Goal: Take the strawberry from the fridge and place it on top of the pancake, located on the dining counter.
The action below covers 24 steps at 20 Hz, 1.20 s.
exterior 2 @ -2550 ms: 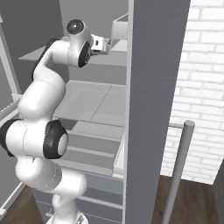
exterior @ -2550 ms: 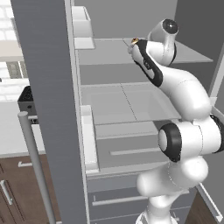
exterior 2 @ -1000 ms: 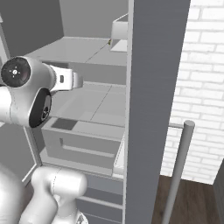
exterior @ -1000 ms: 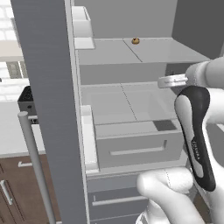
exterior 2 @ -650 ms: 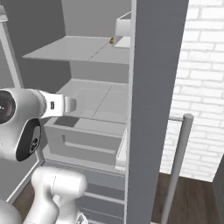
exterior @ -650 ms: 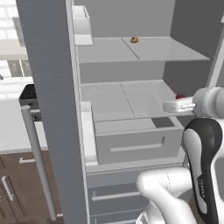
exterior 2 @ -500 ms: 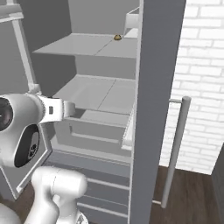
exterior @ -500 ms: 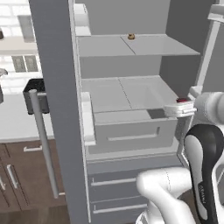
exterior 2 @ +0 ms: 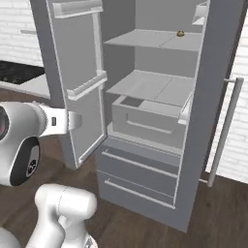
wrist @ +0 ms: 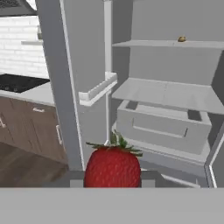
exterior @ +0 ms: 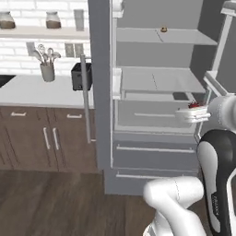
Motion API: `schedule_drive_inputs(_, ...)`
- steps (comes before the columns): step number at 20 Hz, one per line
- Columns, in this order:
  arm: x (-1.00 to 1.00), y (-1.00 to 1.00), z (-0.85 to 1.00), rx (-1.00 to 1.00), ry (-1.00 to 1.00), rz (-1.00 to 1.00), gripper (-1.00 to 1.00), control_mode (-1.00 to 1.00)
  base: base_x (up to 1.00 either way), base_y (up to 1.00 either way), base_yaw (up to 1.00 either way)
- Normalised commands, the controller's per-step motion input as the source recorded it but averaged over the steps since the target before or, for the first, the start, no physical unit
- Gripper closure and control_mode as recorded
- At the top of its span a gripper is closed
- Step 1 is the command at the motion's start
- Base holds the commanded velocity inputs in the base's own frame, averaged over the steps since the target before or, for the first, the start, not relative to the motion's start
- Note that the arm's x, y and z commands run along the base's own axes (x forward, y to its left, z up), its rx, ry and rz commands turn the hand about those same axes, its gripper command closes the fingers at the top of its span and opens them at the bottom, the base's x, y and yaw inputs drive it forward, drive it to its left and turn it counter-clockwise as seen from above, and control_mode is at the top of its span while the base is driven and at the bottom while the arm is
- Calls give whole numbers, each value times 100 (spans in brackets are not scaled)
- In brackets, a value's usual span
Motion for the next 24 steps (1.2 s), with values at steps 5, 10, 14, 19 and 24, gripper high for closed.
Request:
schedule_drive_inputs(5, 0, 0, 0, 0, 0, 0, 100, 100, -98, 3, 63)
schedule_drive_inputs(10, 0, 0, 0, 0, 0, 0, 100, 100, -86, 0, 72)
schedule_drive_inputs(14, 0, 0, 0, 0, 0, 0, 100, 100, -85, -1, 73)
schedule_drive_inputs(19, 0, 0, 0, 0, 0, 0, 100, 100, -89, 2, 71)
schedule_drive_inputs(24, 0, 0, 0, 0, 0, 0, 100, 100, -71, 52, 67)
